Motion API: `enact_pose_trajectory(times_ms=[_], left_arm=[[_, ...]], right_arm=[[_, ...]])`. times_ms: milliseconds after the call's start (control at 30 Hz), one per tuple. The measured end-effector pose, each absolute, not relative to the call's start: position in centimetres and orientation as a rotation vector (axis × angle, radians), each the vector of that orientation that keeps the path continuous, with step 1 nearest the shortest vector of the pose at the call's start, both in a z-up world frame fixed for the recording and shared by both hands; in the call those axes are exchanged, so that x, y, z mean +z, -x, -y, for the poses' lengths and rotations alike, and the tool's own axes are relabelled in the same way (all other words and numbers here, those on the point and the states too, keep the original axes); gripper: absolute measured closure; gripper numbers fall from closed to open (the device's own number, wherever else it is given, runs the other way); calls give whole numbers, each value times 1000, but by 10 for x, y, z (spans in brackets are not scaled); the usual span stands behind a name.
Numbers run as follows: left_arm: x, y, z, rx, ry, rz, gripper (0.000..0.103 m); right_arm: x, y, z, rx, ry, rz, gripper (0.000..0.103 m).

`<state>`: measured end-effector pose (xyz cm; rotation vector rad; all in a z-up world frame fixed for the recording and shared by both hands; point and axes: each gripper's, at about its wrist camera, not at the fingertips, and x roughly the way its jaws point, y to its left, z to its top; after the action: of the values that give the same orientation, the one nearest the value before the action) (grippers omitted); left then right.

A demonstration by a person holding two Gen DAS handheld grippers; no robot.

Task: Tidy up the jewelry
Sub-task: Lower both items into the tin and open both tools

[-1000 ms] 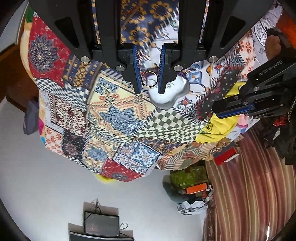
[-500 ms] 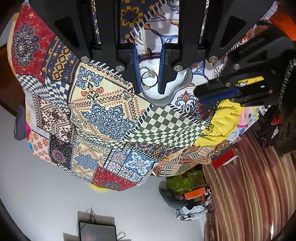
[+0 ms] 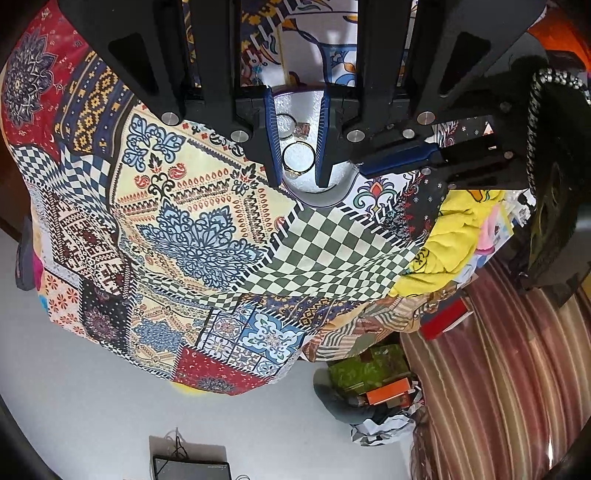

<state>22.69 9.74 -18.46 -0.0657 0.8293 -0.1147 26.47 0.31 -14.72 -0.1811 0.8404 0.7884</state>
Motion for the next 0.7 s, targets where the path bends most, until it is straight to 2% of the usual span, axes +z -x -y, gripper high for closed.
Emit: enact_pose_trajectory(times_ms=[467,600,700], left_arm=[[-180,-222,-97,-107,38,-810,92],[-179,-220,-101,-97,47,-801,72],[-177,-217,-102,-90,46,-793,71]], right_arm=[[-149,-267,-9,799,186,-848,87],[-149,-268,-9,801,184,-851,87],[-149,-269,-11,803,186,-855,87]])
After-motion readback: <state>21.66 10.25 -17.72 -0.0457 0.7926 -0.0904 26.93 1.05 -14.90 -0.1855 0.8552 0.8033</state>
